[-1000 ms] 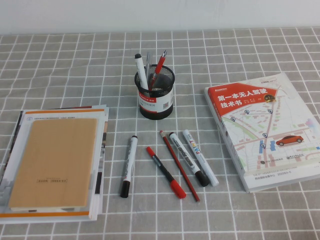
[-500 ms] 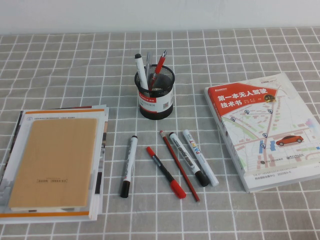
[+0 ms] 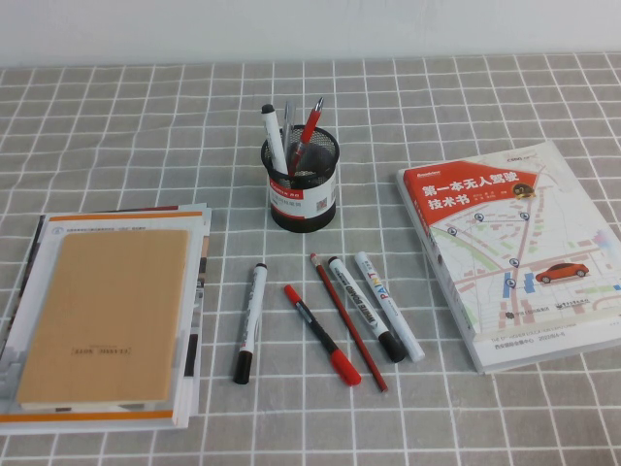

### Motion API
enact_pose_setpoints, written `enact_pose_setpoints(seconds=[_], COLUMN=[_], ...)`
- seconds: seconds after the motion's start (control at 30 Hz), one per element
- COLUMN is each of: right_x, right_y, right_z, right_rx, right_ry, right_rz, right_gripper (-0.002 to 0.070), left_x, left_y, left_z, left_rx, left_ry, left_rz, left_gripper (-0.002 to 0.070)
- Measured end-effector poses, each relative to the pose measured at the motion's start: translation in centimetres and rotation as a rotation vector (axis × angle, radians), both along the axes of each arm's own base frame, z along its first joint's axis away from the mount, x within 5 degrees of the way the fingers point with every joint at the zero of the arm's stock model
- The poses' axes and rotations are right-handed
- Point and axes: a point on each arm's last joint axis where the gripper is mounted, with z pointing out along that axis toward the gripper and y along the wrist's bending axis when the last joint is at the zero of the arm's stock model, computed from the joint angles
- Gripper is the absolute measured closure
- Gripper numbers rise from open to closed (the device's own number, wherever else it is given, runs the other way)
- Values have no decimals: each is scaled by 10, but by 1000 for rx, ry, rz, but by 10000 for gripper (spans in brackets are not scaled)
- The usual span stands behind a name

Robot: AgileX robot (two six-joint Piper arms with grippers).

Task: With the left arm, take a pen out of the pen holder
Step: 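Take a marker out of the pen holder and lay it on the table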

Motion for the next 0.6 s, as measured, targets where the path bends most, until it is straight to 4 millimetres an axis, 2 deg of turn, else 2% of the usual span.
enact_pose_setpoints(seconds=[0.27,0.37,0.6], right_x=[0,0,0], right_y=[0,0,0], right_z=[0,0,0], right_rx=[0,0,0], right_ry=[0,0,0], right_rz=[0,0,0], right_gripper=[689,689,689], left_x=[0,0,2], left_y=[0,2,14], left_z=[0,0,10], left_rx=[7,62,492], left_ry=[0,-5,-106], left_rz=[0,5,23], left_gripper=[680,680,680])
